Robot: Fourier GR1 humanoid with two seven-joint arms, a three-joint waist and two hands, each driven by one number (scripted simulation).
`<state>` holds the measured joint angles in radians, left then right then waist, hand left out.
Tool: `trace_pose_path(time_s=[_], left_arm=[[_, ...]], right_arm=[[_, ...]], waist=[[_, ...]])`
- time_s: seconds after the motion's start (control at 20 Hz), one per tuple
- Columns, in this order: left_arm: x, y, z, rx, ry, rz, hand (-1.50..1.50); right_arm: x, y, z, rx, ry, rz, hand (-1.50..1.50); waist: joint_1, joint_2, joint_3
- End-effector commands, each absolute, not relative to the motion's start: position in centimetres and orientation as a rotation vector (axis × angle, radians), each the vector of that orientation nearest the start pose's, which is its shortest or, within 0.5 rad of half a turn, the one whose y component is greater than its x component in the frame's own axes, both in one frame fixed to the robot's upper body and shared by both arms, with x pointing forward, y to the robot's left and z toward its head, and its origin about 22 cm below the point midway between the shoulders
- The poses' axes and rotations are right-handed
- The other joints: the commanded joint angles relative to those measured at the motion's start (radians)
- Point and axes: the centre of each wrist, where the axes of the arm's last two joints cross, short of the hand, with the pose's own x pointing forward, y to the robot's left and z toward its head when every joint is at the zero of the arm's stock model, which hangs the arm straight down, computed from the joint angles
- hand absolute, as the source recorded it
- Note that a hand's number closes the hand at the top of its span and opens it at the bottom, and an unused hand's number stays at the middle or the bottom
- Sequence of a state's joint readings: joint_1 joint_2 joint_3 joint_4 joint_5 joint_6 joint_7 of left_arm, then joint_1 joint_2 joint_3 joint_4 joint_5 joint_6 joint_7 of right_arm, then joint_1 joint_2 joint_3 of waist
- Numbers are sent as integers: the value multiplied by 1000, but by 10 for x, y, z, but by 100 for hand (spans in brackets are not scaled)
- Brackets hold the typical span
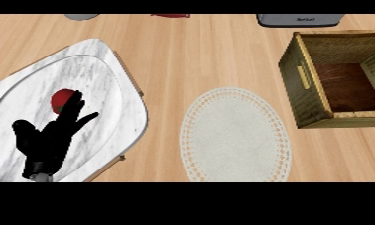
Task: Pick the can from the placemat and place it in the basket
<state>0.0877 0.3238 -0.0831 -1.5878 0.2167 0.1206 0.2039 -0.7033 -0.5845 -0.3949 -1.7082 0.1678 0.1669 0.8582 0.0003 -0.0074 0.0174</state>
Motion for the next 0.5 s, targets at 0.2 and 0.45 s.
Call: trace_pose_path(time_s=[0.2, 0.45], left_arm=[[186, 300, -45, 157, -1035, -17, 0], [194, 308, -36, 160, -1029, -21, 0]], right_arm=[[292, -378, 289, -988, -1388, 94, 150], [286, -404, 277, -1006, -1391, 260, -150]], waist=[[-1, 20, -18], [-12, 16, -16]])
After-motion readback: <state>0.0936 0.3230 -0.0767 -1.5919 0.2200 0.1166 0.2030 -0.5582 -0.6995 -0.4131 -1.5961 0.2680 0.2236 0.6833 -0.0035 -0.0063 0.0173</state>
